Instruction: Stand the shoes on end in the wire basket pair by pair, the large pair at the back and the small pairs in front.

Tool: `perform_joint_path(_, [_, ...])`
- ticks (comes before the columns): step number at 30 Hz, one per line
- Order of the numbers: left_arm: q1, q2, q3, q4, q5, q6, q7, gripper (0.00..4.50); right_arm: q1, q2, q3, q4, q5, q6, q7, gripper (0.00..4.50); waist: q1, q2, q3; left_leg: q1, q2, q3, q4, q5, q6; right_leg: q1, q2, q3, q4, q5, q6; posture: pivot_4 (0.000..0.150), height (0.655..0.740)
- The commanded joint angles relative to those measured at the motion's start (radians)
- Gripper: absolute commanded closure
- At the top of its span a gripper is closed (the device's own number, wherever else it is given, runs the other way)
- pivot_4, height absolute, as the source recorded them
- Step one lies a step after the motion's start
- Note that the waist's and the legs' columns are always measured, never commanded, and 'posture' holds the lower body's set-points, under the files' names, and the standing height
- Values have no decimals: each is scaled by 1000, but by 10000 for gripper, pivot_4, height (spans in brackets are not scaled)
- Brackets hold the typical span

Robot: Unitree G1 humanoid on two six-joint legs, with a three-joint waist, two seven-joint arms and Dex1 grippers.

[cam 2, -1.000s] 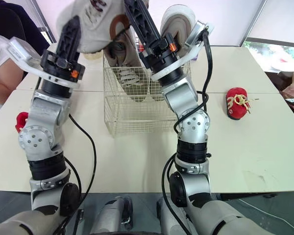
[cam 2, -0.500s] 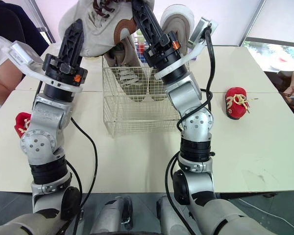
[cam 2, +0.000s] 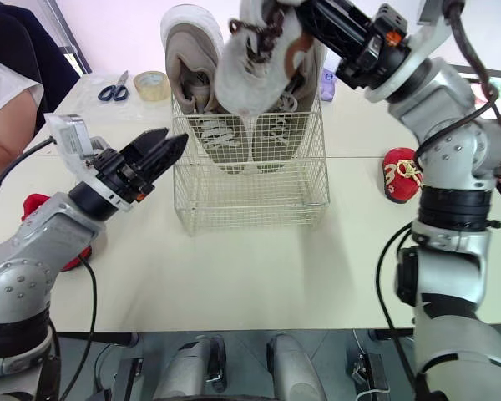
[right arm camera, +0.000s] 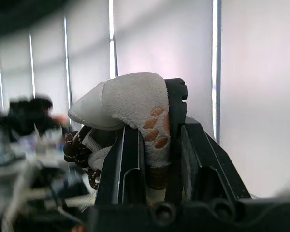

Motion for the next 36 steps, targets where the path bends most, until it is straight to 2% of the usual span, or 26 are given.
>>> perform_joint_path(1, [33, 16, 17, -74, 0, 4, 2, 13772, -52, -46, 59, 92, -125, -84, 170, 40556, 1, 0, 0, 0, 0, 0, 0, 0, 0, 0, 0, 0, 0, 0, 0, 1500, 7400])
perform_joint_path(7, [108, -21, -5, -114, 35, -7, 52, 13772, -98, -22, 129, 313, -334, -305, 278, 40556, 3, 0, 0, 0, -1, 0, 1, 0, 0, 0, -1, 0, 0, 0, 0, 1500, 7400])
perform_joint_path(11, [132, -26, 5, -127, 27, -5, 60, 13772, -119, -2, 137, 423, -395, -379, 325, 40556, 4, 0, 0, -1, -1, 1, 1, 0, 0, 0, -2, 0, -1, 0, -1, 1500, 7400])
perform_joint_path(15, [147, -20, 19, -124, 19, -3, 62, 13772, -109, 12, 137, 494, -415, -364, 392, 40556, 4, 0, 0, 0, -1, 0, 1, 0, 0, 1, -3, 0, -1, 1, -1, 1500, 7400])
perform_joint_path(23, [146, -16, 23, -106, 11, 1, 62, 12941, -74, 13, 106, 561, -451, -368, 407, 1322, 4, 0, 0, 0, -2, 0, 1, 0, 0, 1, -4, 0, -2, 1, -2, 1500, 7400])
perform_joint_path(30, [152, 23, 68, -74, -7, 13, 48, 12941, -29, -36, 41, 428, -402, -247, 387, 420, 3, 0, 0, 0, -2, 0, 1, -1, -2, 1, -5, 0, -2, 1, -2, 1500, 7400])
perform_joint_path(36, [171, 85, 147, -4, -14, 22, 0, 12941, 123, -123, -38, 79, -241, 68, 356, 420, 5, 0, 0, -1, -2, 1, -2, -2, -3, 1, -9, -4, -2, 1, -2, 1500, 7400])
